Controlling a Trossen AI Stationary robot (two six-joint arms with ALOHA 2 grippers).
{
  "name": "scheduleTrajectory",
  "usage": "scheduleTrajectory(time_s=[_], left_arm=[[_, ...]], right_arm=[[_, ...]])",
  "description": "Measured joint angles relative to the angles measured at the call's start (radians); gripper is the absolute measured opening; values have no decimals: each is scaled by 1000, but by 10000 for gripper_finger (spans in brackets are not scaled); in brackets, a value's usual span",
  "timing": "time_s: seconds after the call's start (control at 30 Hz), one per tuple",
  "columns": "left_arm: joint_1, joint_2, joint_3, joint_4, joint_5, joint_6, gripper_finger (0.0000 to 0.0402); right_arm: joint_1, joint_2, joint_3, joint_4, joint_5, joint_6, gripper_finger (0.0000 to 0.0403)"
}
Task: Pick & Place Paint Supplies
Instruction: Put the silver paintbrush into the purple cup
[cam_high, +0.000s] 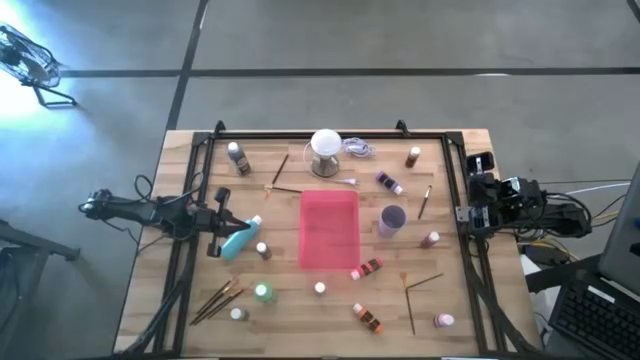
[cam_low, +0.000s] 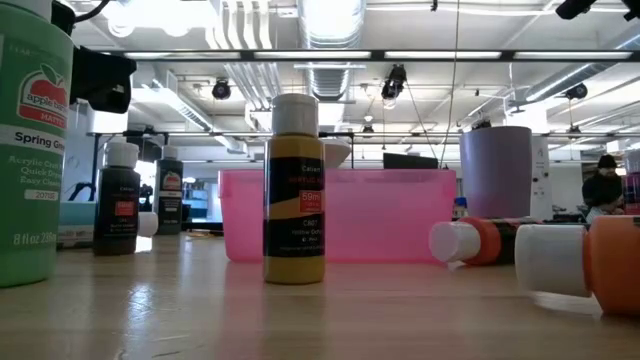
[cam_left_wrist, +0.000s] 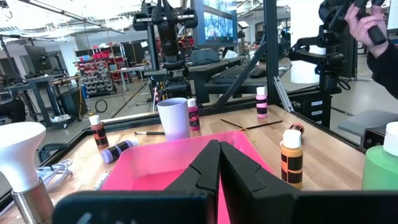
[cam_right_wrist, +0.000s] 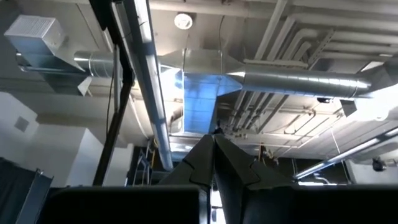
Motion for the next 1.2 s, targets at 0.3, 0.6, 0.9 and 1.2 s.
scheduleTrajectory(time_s=[0.3,0.6,0.9,1.2], left_arm=[[0,0,0,-5,1,-21,14],[0,52,2,-38,114,-219,14],[0,62,1,-39,119,-218,14],[0,64,0,67,43,-21,14]], right_arm=[[0,223,104,-62,0,-51,8],[0,412,271,-268,5,-33,8],[0,470,503,-888,241,-30,8],[-1,466,516,-982,503,-8,8]])
